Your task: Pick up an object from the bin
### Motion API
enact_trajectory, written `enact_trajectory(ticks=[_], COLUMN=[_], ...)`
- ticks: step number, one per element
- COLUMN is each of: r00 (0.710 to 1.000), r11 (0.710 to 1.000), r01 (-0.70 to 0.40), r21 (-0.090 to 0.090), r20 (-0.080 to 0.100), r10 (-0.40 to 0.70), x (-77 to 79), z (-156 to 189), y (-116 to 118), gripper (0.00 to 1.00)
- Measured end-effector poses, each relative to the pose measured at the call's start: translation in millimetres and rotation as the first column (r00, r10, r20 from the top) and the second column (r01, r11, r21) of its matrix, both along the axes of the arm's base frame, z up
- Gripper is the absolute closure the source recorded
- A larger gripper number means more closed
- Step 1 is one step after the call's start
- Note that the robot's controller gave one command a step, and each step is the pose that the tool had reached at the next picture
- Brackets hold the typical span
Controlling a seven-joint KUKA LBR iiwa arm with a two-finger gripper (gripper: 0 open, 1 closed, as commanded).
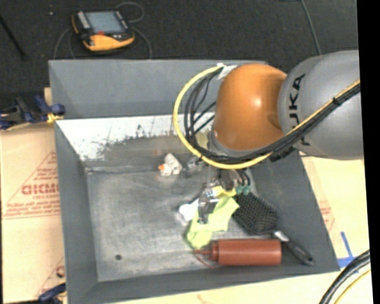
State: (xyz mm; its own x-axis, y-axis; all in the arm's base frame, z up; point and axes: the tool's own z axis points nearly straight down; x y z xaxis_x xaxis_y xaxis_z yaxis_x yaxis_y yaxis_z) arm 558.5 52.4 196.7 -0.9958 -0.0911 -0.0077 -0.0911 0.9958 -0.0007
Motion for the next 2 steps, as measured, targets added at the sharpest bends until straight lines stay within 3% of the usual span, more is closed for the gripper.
enact_trajectory(ticks=[1,2], r00=[0.957,0.926], r11=[0.957,0.926], r01=[-0.289,-0.379], r21=[-0.001,-0.003], r20=[-0.005,-0.002], r10=[0.289,0.379], x=[-14.8,23.7], z=[-30,-38], y=[-44,-88], gripper=[0.0,0.0])
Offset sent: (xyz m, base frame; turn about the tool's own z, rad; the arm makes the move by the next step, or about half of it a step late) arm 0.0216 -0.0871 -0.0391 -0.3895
